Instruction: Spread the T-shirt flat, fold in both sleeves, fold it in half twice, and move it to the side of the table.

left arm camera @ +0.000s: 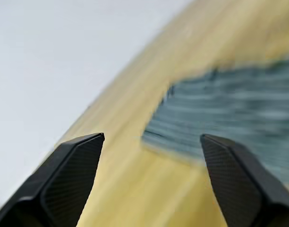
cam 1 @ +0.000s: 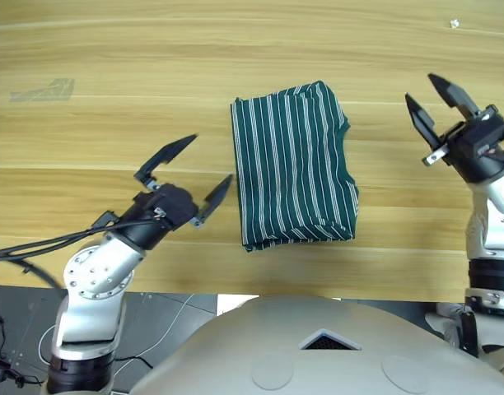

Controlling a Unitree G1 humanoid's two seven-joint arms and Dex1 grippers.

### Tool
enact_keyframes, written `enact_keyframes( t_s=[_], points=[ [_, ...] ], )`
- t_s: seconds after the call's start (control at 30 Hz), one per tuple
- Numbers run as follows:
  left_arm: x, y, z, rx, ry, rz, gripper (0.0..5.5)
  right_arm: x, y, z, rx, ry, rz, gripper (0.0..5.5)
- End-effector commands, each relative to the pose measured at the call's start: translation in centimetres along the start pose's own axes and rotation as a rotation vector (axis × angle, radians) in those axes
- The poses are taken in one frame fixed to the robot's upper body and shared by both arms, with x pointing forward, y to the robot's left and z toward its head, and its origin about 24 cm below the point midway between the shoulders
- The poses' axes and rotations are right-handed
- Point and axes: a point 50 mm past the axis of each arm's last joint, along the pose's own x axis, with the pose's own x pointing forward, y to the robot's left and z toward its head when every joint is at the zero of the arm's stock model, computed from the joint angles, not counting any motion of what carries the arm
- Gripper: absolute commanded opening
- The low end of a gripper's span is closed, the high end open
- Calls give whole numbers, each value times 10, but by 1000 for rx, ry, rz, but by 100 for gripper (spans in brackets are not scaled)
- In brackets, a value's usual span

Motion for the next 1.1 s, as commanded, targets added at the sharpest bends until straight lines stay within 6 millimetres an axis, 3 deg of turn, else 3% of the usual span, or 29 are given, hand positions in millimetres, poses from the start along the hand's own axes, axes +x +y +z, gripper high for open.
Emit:
enact_keyframes(
  t_s=[0.03,0.13,0.23,0.37,0.47,0.67,0.87,1.1],
  points=[
    [-8,-25,-8,220,40,-110,378,-10,13,4,-395,-61,302,167],
    [-23,-28,-1,318,34,-131,378,-26,27,-3,-496,-99,435,167],
    [-34,-25,6,364,24,-156,378,-48,52,-11,-487,-128,596,167],
    [-30,-42,7,342,-40,-268,378,-65,70,-17,-445,-142,762,167],
    [-17,-54,0,351,-73,-339,378,-67,80,-20,-409,-145,801,167],
    [2,-64,-12,346,-105,-428,471,-54,82,-22,-408,-187,820,167],
    [2,-67,-26,401,-94,-472,537,-46,82,-23,-394,-186,762,167],
    [-6,-77,-19,332,-135,-504,540,-45,82,-24,-384,-176,729,264]
  ],
)
